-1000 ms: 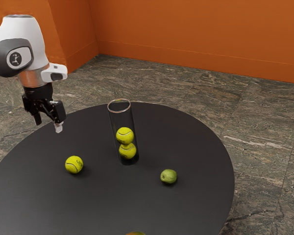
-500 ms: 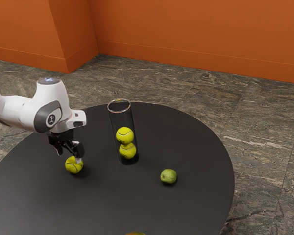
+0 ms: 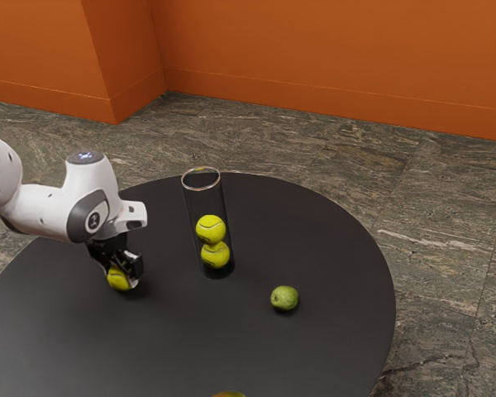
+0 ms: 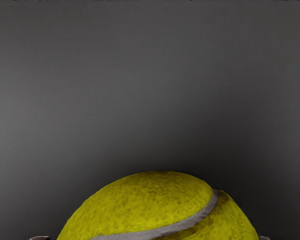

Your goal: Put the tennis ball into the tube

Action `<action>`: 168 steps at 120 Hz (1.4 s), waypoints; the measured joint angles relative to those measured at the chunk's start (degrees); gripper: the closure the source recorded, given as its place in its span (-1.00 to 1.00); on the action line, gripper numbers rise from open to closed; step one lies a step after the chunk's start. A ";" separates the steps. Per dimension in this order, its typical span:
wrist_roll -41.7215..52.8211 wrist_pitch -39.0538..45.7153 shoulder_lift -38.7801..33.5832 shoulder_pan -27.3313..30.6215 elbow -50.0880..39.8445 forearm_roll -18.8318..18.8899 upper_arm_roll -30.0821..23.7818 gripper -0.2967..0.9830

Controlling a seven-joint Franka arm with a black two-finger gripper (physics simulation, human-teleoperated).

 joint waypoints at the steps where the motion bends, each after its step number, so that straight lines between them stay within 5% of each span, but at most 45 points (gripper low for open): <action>1: 0.03 0.03 0.01 0.00 0.00 -0.02 0.00 -0.19; 27: 0.30 0.12 -0.69 -0.03 -0.01 0.14 -0.32 -0.03; 58: -0.64 -10.01 -15.84 0.03 0.22 -0.78 -4.27 0.23; 77: -1.92 -21.70 -18.80 -0.50 14.08 -0.38 -8.31 0.34; 100: -3.00 -31.52 -11.69 -0.50 28.56 0.03 -11.05 0.34; 149: -5.20 -38.41 -1.62 -3.20 40.72 1.24 -12.65 0.21; 168: -5.31 -39.15 0.03 -3.39 42.33 0.61 -12.61 -0.08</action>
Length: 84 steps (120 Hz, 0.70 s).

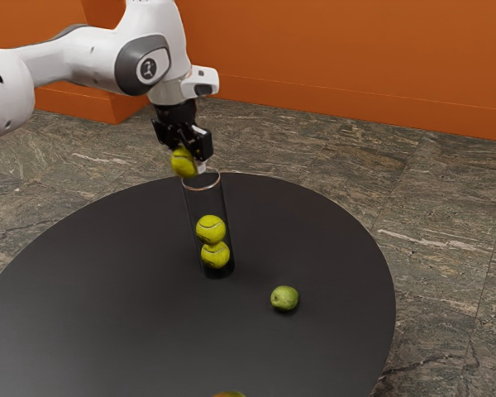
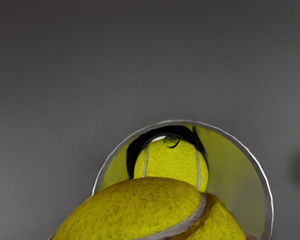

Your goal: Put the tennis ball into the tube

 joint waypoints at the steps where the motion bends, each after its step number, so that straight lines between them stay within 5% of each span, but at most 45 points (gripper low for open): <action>1: 0.01 -0.03 0.05 0.00 0.03 -0.05 0.00 -0.09; 33: 0.26 -0.54 -2.15 -0.01 -0.95 -1.29 0.03 -0.41; 51: 0.35 -3.24 -10.38 0.03 -6.71 -1.83 0.03 -0.47; 84: 0.57 -10.27 -13.78 -0.28 -1.37 -2.21 -0.23 -0.52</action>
